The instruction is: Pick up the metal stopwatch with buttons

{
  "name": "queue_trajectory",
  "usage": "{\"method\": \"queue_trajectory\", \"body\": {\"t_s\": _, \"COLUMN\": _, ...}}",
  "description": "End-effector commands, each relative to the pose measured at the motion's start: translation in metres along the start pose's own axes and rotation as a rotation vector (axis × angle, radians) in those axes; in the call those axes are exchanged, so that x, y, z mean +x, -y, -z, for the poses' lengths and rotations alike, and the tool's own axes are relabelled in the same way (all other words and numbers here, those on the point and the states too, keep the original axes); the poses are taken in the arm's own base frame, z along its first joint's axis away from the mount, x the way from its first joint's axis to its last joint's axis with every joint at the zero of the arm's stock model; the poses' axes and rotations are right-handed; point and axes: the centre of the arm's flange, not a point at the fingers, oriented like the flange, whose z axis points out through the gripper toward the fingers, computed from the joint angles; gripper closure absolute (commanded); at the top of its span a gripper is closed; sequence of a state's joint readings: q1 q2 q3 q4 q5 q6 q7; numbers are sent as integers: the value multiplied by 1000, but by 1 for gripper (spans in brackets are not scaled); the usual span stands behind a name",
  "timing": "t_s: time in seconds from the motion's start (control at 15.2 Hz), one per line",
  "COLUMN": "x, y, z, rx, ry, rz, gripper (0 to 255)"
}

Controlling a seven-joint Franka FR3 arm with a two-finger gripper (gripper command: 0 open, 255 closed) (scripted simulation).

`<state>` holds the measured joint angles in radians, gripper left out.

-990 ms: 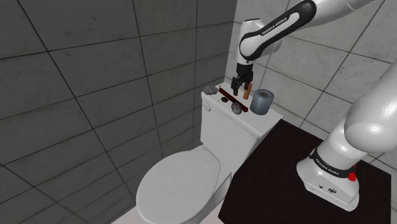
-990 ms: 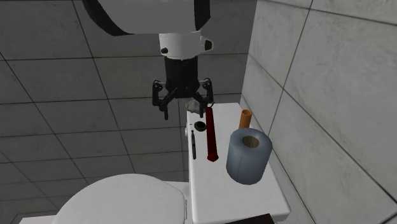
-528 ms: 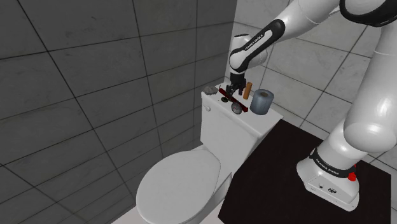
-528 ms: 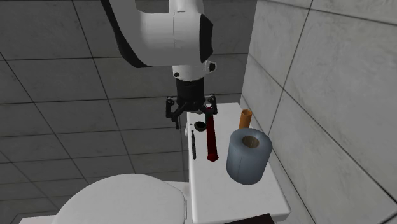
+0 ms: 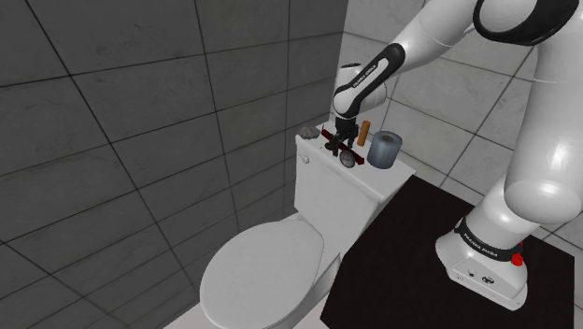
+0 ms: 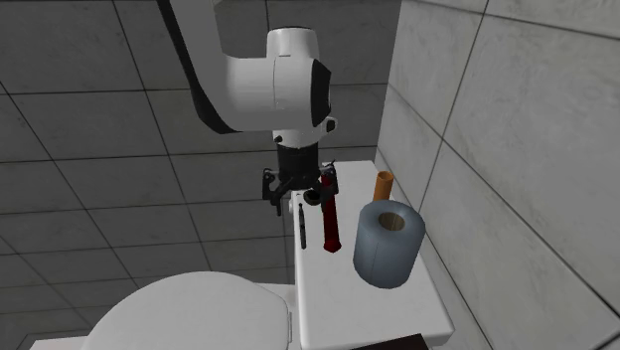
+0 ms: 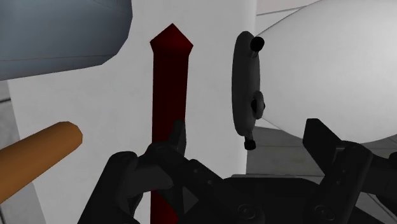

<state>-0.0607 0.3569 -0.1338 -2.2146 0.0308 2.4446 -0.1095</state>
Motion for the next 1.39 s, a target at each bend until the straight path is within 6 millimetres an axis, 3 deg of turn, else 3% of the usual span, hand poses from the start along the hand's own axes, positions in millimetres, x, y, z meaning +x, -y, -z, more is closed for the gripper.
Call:
{"method": "queue_trajectory", "body": {"t_s": 0.0, "x": 0, "y": 1, "z": -4, "rx": 0, "ry": -1, "rz": 0, "gripper": 0}}
{"method": "queue_trajectory", "body": {"t_s": 0.07, "x": 0, "y": 1, "z": -5, "rx": 0, "ry": -1, "rz": 0, "gripper": 255}}
{"method": "queue_trajectory", "body": {"t_s": 0.66, "x": 0, "y": 1, "z": -4, "rx": 0, "ry": -1, "rz": 0, "gripper": 255}}
{"method": "queue_trajectory", "body": {"t_s": 1.32, "x": -7, "y": 0, "z": 48, "rx": 0, "ry": -1, "rz": 0, "gripper": 255}}
